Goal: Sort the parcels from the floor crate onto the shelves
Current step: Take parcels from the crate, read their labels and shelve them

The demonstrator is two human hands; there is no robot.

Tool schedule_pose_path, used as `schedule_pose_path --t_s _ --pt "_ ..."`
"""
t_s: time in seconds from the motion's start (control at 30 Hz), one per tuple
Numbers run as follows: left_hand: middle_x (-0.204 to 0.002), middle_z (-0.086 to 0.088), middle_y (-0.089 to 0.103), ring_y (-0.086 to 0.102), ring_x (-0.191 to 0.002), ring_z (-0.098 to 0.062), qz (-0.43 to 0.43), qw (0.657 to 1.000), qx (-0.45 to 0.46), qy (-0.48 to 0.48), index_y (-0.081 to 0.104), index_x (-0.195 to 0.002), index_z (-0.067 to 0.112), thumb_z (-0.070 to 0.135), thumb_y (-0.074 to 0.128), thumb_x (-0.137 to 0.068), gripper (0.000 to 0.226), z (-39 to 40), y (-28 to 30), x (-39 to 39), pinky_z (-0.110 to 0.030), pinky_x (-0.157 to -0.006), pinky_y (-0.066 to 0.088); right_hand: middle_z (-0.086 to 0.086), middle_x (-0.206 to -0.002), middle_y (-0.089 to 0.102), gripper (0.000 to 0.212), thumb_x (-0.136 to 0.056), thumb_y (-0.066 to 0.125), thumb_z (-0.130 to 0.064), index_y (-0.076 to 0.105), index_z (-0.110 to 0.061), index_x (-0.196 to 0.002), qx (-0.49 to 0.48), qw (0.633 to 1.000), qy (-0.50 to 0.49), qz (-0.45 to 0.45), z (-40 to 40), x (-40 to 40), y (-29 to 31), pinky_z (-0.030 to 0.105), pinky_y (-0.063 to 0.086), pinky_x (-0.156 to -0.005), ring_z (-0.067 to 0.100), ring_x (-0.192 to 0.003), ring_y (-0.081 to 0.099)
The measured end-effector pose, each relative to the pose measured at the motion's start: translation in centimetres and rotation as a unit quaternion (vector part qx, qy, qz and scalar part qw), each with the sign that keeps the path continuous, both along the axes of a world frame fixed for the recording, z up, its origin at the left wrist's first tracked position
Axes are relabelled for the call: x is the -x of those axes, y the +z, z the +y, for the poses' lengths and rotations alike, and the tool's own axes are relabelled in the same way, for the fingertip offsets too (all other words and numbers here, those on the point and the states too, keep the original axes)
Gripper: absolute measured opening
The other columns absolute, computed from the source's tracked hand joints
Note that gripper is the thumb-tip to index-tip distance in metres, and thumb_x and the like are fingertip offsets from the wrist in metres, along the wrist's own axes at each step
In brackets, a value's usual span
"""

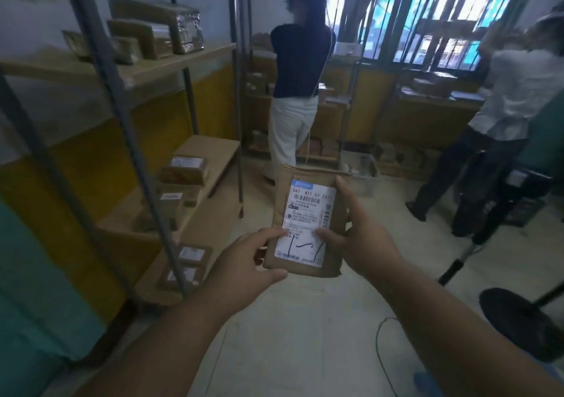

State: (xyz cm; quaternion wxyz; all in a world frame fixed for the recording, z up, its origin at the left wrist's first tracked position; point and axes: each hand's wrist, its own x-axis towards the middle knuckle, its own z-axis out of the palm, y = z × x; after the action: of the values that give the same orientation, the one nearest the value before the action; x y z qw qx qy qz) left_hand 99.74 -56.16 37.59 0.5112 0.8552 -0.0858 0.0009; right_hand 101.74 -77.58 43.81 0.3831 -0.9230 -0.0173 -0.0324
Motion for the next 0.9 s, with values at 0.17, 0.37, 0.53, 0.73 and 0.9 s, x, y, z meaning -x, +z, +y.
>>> schedule_pose_path --t_s 0.17,0.37,0.53,0.73,0.9 --pt "-0.120 0.019 0.062 0.065 -0.100 0.002 0.020 0.998 0.014 0.054 0.055 -0.119 0.063 0.013 0.086 -0.073 0.074 -0.2 0.8 -9.4 -0.026 -0.088 0.057 -0.002 -0.145 0.051 0.096 -0.087 0.075 -0.031 0.009 -0.051 -0.153 0.003 0.999 0.047 -0.005 0.0 -11.6 0.7 0.038 0.061 -0.079 0.023 -0.112 0.063" --pt "-0.124 0.018 0.062 0.064 -0.108 -0.002 0.021 0.992 0.039 0.118 0.056 -0.120 0.062 0.009 0.084 -0.074 0.075 3.7 -1.3 -21.9 -0.031 -0.093 0.056 -0.004 -0.137 0.054 0.099 -0.083 0.079 -0.034 0.009 -0.058 -0.149 -0.018 0.992 0.126 -0.006 4.5 -27.4 -1.9 0.042 0.061 -0.080 0.015 -0.104 0.062" --pt "-0.131 0.016 0.059 0.061 -0.114 -0.003 0.036 0.994 0.036 0.099 0.053 -0.122 0.063 0.011 0.080 -0.078 0.074 6.1 -2.1 -34.0 -0.034 -0.098 0.054 -0.009 -0.136 0.054 0.098 -0.084 0.079 -0.032 0.011 -0.055 -0.151 -0.050 0.990 0.134 0.001 6.4 -39.2 -2.8 0.034 0.060 -0.079 0.011 -0.106 0.062" --pt "-0.129 0.021 0.060 0.059 -0.113 0.001 0.047 0.995 0.032 0.084 0.047 -0.126 0.064 0.013 0.079 -0.081 0.076 5.1 -2.4 -46.5 -0.032 -0.098 0.053 -0.014 -0.124 0.050 0.093 -0.087 0.076 -0.025 0.016 -0.047 -0.154 -0.038 0.988 0.147 0.022 4.7 -51.8 -2.6 0.014 0.054 -0.058 0.001 -0.092 0.061" --pt "-0.128 0.025 0.061 0.059 -0.115 0.001 0.056 0.988 0.056 0.129 0.043 -0.133 0.058 0.010 0.078 -0.081 0.079 4.6 -4.8 -56.0 -0.035 -0.100 0.052 -0.007 -0.124 0.057 0.083 -0.089 0.074 -0.022 0.023 -0.049 -0.150 -0.025 0.978 0.205 0.034 5.2 -64.0 -5.1 0.018 0.057 -0.066 0.003 -0.089 0.067"
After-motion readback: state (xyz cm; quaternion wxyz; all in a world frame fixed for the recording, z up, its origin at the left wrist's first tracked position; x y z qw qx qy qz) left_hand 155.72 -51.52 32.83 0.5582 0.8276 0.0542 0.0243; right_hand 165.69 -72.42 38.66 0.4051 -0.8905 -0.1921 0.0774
